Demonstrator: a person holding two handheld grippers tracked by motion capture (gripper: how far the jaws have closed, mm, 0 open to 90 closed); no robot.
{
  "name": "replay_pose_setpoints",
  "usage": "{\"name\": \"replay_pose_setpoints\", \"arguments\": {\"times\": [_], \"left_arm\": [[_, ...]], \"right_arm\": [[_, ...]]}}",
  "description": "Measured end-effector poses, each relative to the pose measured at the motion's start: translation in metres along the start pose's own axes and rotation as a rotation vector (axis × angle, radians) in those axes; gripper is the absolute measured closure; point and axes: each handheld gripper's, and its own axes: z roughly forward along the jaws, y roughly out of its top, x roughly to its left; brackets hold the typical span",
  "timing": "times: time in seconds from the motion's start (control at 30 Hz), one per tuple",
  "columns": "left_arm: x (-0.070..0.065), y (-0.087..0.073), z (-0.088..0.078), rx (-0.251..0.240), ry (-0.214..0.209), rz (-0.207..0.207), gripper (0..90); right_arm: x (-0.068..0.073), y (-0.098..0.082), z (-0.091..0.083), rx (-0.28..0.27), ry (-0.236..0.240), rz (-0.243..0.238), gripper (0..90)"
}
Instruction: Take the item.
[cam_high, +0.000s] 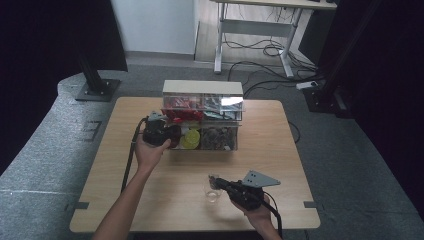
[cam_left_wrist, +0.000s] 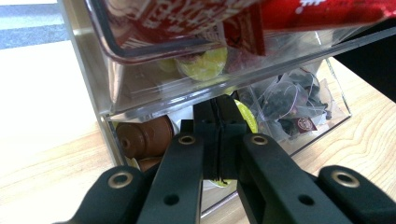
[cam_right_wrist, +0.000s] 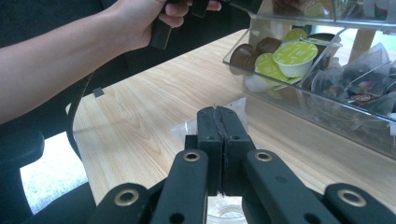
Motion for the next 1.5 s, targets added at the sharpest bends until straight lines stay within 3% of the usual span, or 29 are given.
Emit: {"name": "replay_pose_setpoints", "arguments": {"times": [0.37, 0.5, 0.7, 0.9, 1.07, 1.5], "left_arm": [[-0.001, 0.0, 0.0, -0.006, 0.0, -0.002, 88.7], [-0.001, 0.0, 0.0, -0.006, -0.002, -0.001, 88.7], [-0.001, -0.001, 0.0, -0.008, -0.002, 0.001, 88.6], [-0.001, -0.001, -0.001, -0.009, 0.0, 0.003, 88.4], [-0.001, 0.0, -0.001, -0.01, 0.0, 0.002, 88.2], [-0.002, -0.003, -0.002, -0.02, -0.002, 0.001, 86.9]], "right_arm": [[-0.002, -0.006, 0.006, 0.034, 0.008, 0.004, 85.9], [-0.003, -0.008, 0.008, 0.048, 0.002, 0.002, 81.3], [-0.002, -0.009, 0.009, 0.046, -0.023, -0.016, 62.8], [-0.005, -0.006, 0.002, 0.011, -0.06, -0.008, 53.6], [-0.01, -0.004, -0.001, 0.019, -0.079, 0.006, 45.1], [-0.024, -0.004, -0.008, 0.028, -0.122, 0.03, 43.1]]}}
